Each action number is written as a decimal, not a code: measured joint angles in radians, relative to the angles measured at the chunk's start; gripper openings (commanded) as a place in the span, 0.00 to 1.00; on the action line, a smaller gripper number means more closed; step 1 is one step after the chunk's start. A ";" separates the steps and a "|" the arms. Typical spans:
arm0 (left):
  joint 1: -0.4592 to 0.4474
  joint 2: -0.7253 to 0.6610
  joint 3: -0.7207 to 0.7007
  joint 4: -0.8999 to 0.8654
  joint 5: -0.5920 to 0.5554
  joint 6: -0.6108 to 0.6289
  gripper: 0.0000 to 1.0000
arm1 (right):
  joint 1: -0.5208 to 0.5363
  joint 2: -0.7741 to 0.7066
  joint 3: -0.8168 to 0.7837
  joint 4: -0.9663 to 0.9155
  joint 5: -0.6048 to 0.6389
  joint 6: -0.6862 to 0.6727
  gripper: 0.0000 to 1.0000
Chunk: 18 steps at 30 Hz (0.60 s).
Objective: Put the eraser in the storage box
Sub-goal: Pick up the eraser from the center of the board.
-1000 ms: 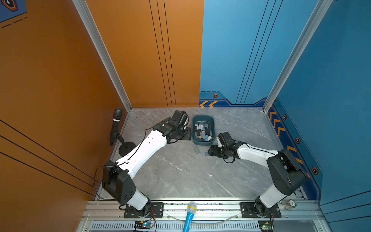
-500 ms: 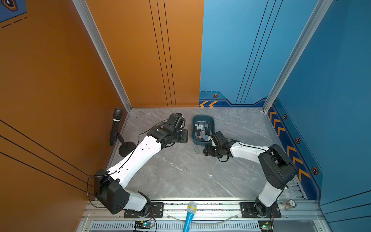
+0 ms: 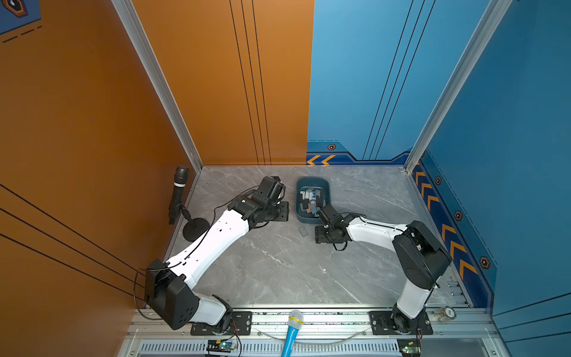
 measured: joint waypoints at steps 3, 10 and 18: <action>0.000 -0.005 -0.013 0.000 -0.006 -0.003 0.54 | 0.011 0.021 0.026 -0.019 0.026 -0.008 0.72; 0.000 -0.022 -0.026 0.002 -0.016 -0.003 0.54 | 0.042 0.053 0.065 -0.057 0.075 -0.027 0.68; 0.001 -0.029 -0.036 0.002 -0.017 -0.008 0.54 | 0.070 0.075 0.090 -0.077 0.105 -0.040 0.54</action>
